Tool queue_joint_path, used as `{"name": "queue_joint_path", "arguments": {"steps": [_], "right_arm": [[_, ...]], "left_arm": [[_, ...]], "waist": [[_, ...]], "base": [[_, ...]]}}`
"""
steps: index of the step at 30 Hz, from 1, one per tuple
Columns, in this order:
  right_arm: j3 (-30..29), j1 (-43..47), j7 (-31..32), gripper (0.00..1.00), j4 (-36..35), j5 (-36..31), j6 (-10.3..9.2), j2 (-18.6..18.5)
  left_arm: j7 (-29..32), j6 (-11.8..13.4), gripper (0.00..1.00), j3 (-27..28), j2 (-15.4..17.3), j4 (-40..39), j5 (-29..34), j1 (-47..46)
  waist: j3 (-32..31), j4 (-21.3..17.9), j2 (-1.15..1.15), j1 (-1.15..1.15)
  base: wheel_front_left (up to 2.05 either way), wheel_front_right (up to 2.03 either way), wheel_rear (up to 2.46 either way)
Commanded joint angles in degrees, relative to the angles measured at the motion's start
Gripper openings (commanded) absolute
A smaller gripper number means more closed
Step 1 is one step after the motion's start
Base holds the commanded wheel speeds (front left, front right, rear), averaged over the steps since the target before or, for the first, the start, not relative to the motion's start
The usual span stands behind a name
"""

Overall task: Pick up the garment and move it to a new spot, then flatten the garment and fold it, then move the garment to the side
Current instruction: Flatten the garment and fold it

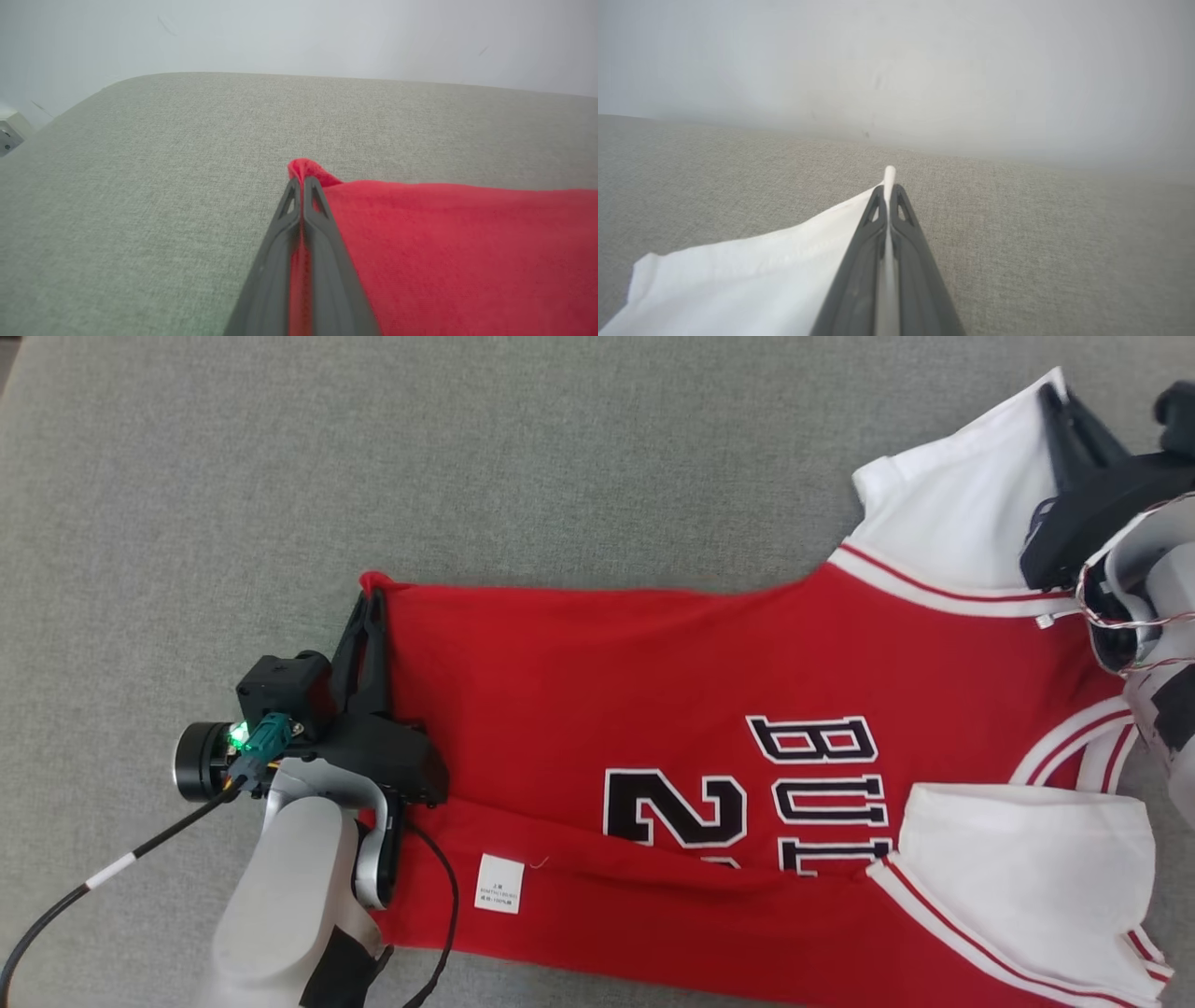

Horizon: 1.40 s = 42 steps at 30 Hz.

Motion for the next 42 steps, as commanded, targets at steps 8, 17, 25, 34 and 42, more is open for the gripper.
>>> {"name": "queue_joint_path", "arguments": {"steps": [8, 17, 25, 34, 42], "right_arm": [[-1.9, -1.4, -4.8, 0.0, 1.2, -0.3, -0.16, 1.1], [-5.3, 9.0, -5.0, 0.0, -10.7, 0.0, -0.16, 1.2], [-11.8, 26.3, -5.0, 0.0, -23.7, 2.1, -0.16, 1.7], [-13.7, 40.1, -5.0, 0.0, -29.9, 2.2, -0.16, 4.7], [-16.2, 47.4, -5.0, 0.0, -30.0, 1.9, -0.16, 8.3]], "left_arm": [[-0.2, -1.1, 0.0, 3.5, 0.1, -0.3, 2.5, 0.7], [-0.2, -2.9, 0.0, 7.5, 0.1, -3.1, 4.5, 6.7], [-0.2, -3.4, 0.0, 10.1, 0.1, -4.9, 3.7, 15.0], [-0.2, -4.6, 0.0, 12.9, 0.0, -2.7, 4.5, 20.2], [-0.2, -4.8, 0.0, 13.3, 0.1, -3.3, 5.1, 25.2]], "waist": [[-3.1, -2.9, -0.01, 0.0], [-7.9, -6.3, -0.01, 0.0], [-12.9, -9.0, -0.01, 0.0], [-16.7, -11.8, -0.01, 0.0], [-19.6, -13.7, -0.01, 0.0]], "base": [[0.0, 0.0, 0.0], [0.0, 0.0, 0.0], [0.0, 0.0, 0.0], [0.0, 0.0, 0.0], [0.0, 0.0, 0.0]]}}
